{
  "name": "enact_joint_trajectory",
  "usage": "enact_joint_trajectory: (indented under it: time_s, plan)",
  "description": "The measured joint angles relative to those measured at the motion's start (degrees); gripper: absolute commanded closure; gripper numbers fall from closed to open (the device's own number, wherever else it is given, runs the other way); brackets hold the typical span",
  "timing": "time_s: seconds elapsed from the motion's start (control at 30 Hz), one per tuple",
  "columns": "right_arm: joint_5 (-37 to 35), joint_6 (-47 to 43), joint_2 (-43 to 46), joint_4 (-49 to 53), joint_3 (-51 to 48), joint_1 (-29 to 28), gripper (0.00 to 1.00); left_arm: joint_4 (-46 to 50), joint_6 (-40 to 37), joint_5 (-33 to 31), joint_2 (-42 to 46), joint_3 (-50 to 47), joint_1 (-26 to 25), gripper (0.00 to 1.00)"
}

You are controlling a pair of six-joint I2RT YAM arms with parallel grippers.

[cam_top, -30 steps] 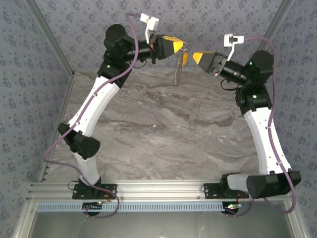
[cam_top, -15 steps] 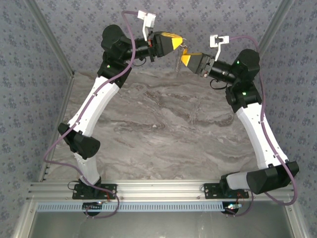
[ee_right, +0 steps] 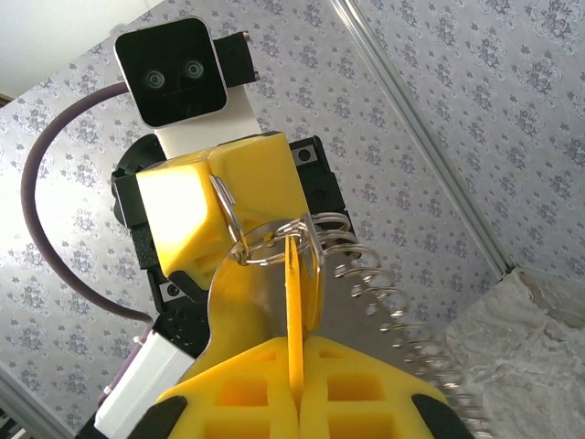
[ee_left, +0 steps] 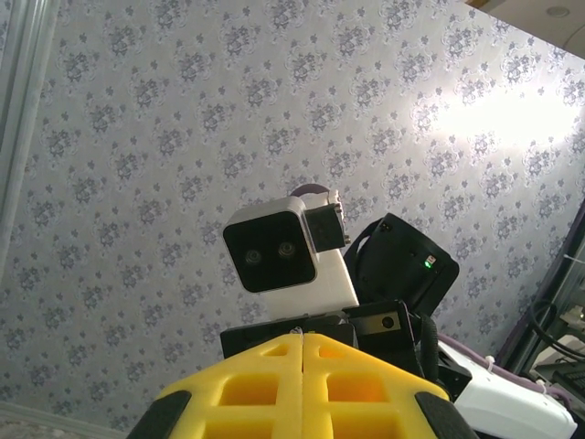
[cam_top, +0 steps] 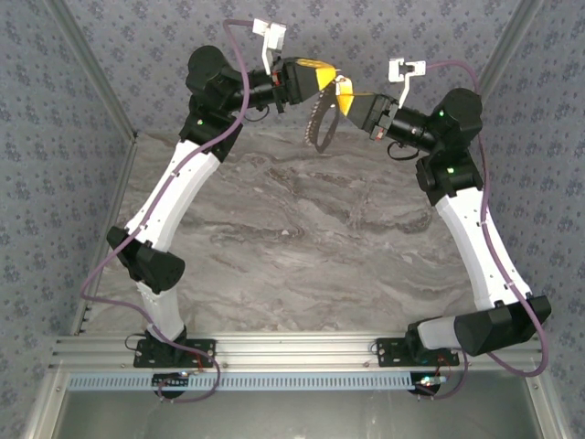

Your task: Put the keys on the keyring

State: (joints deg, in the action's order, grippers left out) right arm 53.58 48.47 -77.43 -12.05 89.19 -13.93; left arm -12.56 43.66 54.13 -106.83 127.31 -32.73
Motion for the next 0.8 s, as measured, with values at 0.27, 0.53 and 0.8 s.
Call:
enact_joint_trajectory:
  time_s: [0.27, 0.53, 0.8]
  plan:
    - [0.02, -0.02, -0.39, 0.22, 0.0, -1.6, 1.0, -1.57, 0.83, -1.31, 0.0, -0.48, 0.37, 1.0]
    - [0.0, -0.5, -2.1, 0.31, 0.0, -4.0, 1.0, -2.64, 1.49, -1.79, 0.0, -1.27, 0.55, 1.0]
    - [0.24, -2.05, -2.01, 2.64, 0.33, -2.16, 1.0, -2.62, 1.46, -1.9, 0.0, -1.6, 1.14, 1.0]
